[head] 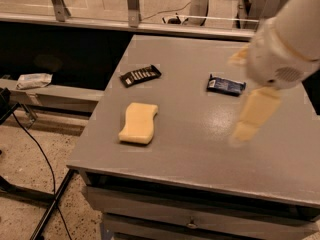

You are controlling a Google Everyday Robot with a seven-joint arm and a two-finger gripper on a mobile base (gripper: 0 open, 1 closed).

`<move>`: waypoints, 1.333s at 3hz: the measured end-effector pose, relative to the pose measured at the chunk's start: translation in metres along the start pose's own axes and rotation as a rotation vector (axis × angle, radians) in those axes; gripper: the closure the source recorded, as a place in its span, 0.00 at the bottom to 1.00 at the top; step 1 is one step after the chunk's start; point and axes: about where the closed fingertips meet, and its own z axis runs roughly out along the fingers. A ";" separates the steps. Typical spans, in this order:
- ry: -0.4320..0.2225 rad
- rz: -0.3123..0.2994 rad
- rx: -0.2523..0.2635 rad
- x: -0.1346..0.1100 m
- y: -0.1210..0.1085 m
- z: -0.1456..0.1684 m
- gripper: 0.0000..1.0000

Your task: Pick sponge

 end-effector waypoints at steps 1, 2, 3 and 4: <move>-0.106 -0.105 -0.068 -0.073 0.026 0.050 0.00; -0.141 -0.185 -0.123 -0.141 0.045 0.095 0.00; -0.147 -0.198 -0.134 -0.158 0.049 0.101 0.00; -0.160 -0.162 -0.155 -0.151 0.036 0.107 0.00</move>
Offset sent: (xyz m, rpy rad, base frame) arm -0.0029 0.2668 -0.0933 0.1119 0.0968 0.3266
